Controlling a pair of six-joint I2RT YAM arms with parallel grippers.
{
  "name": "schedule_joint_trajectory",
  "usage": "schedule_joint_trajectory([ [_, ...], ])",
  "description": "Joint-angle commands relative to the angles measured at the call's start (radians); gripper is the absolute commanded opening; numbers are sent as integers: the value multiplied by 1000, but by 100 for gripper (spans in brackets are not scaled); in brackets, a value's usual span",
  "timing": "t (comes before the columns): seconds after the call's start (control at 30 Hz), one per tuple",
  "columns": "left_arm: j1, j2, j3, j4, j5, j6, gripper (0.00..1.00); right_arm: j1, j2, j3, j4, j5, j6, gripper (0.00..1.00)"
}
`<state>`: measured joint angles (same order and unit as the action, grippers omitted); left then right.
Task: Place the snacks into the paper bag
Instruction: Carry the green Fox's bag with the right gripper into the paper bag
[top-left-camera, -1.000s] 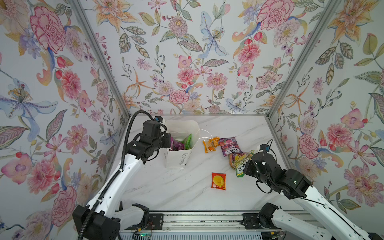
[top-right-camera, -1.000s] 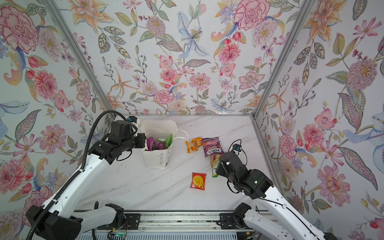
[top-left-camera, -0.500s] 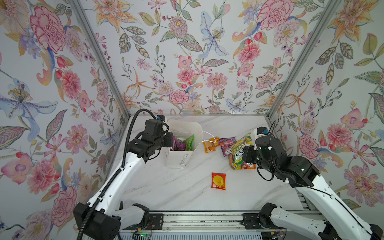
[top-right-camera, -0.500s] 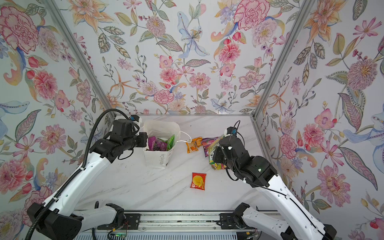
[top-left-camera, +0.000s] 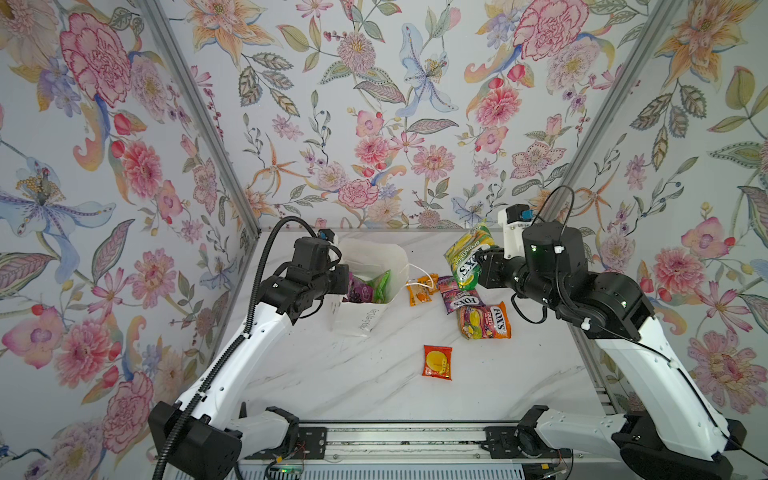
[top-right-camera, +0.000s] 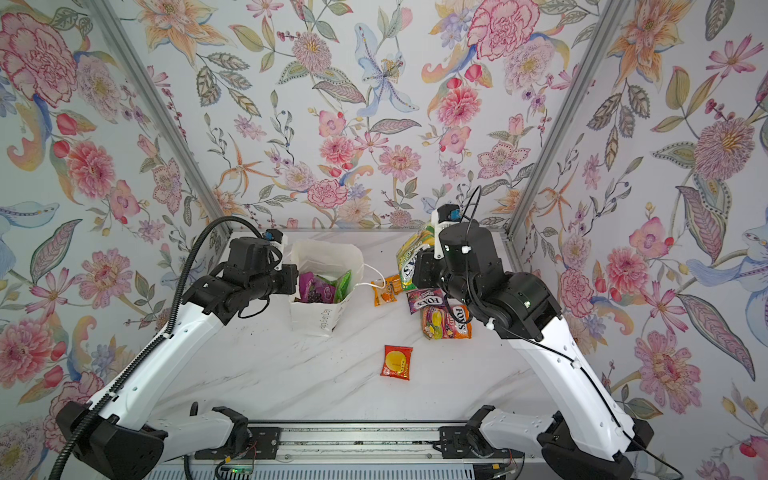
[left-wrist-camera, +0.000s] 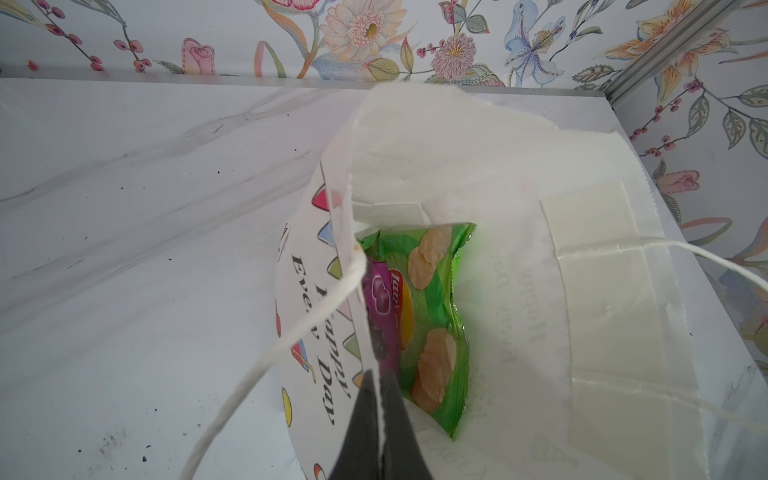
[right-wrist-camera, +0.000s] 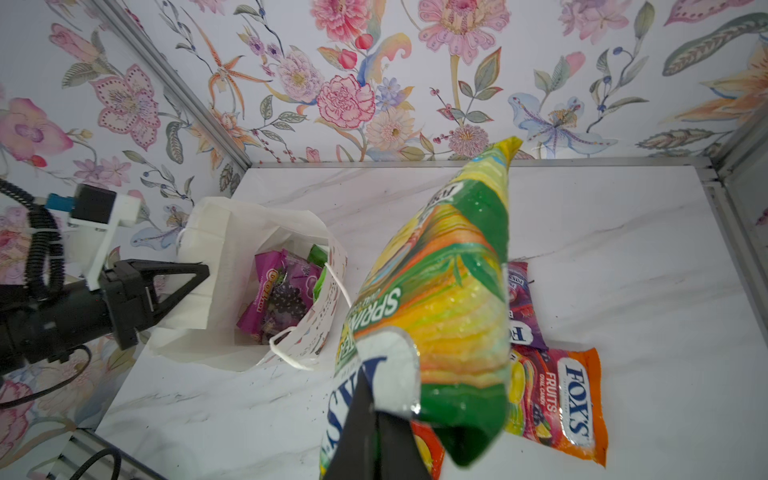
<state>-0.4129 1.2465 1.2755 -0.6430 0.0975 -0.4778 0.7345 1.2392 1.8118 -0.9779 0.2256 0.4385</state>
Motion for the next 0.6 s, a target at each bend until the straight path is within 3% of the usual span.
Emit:
schedule_joint_trajectory([
  [0.0, -11, -11, 51, 71, 1, 28, 0, 34, 63, 104, 16, -82, -57, 0],
  [0.3, -14, -25, 42, 78, 15, 35, 0, 180, 257, 303, -13, -153, -83, 0],
  [0.57, -18, -33, 39, 85, 31, 47, 0, 218, 367, 358, -36, -233, -74, 0],
])
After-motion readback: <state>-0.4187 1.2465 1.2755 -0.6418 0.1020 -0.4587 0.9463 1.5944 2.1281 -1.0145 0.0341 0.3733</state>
